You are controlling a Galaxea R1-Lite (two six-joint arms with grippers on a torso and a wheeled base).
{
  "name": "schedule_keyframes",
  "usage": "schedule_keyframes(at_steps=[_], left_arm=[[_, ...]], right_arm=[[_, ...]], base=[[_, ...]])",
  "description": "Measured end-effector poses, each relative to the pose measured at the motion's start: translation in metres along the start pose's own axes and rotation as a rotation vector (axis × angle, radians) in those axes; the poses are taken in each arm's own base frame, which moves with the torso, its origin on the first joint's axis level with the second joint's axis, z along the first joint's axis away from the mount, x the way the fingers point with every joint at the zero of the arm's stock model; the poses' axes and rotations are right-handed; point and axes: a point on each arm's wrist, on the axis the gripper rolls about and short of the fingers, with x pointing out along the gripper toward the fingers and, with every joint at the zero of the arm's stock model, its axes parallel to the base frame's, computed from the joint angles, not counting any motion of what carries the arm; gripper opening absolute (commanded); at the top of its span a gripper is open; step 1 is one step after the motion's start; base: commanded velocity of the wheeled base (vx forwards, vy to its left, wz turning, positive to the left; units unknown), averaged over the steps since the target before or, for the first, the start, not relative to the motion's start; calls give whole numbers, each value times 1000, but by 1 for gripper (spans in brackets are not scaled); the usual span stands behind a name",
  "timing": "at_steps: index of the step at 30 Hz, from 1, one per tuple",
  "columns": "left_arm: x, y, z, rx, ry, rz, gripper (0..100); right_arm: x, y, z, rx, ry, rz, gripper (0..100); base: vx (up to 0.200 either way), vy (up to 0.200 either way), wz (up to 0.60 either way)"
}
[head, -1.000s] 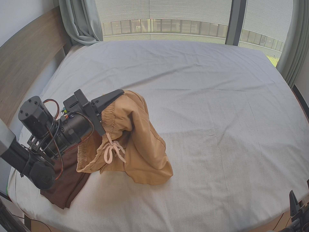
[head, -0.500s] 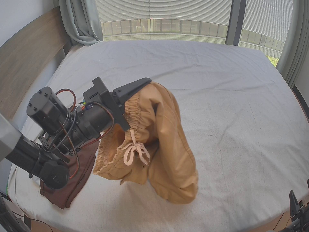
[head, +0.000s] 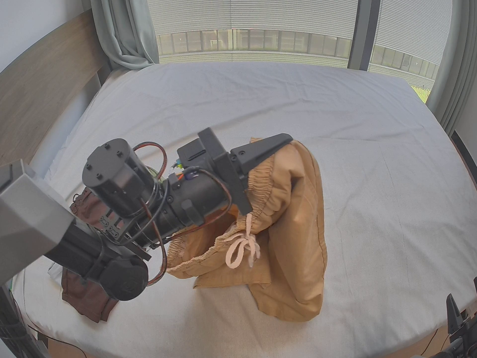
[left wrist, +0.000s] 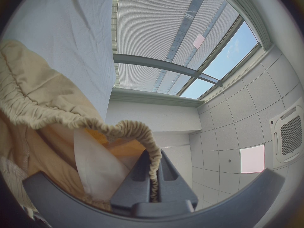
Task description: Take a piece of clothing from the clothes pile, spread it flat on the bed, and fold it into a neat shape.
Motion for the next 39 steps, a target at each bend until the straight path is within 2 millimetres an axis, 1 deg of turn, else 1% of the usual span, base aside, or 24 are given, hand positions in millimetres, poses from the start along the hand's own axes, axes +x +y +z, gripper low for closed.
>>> schedule_keyframes(at_steps=[2, 4, 7, 12, 17, 23, 26, 28, 30, 31, 33, 39], left_arm=[[11, 4, -4, -4, 24, -17, 0], [17, 4, -6, -4, 34, -29, 0], [31, 4, -11, -7, 61, -64, 0], [47, 0, -21, -52, 102, -109, 0], [55, -5, -25, -111, 118, -138, 0], [60, -23, -20, -143, 31, -205, 0], [55, -32, -9, -125, -13, -227, 0], [48, -32, 0, -112, -46, -218, 0], [37, -28, 8, -97, -85, -183, 0], [35, -27, 9, -94, -91, -175, 0], [23, -22, 14, -86, -122, -136, 0], [-9, -1, 17, -60, -179, -1, 0]], right_arm=[[0, 0, 0, 0, 0, 0, 100], [0, 0, 0, 0, 0, 0, 100], [0, 0, 0, 0, 0, 1, 100], [0, 0, 0, 0, -1, 0, 100], [0, 0, 0, 0, -1, 0, 100], [0, 0, 0, 0, -1, 1, 100], [0, 0, 0, 0, -1, 1, 100], [0, 0, 0, 0, -1, 1, 100], [0, 0, 0, 0, -1, 0, 100], [0, 0, 0, 0, -1, 0, 100], [0, 0, 0, 0, -1, 0, 100], [0, 0, 0, 0, -2, 0, 100]], base=[[0, 0, 0], [0, 0, 0], [0, 0, 0], [0, 0, 0], [0, 0, 0], [0, 0, 0], [0, 0, 0], [0, 0, 0], [0, 0, 0], [0, 0, 0], [0, 0, 0], [0, 0, 0]])
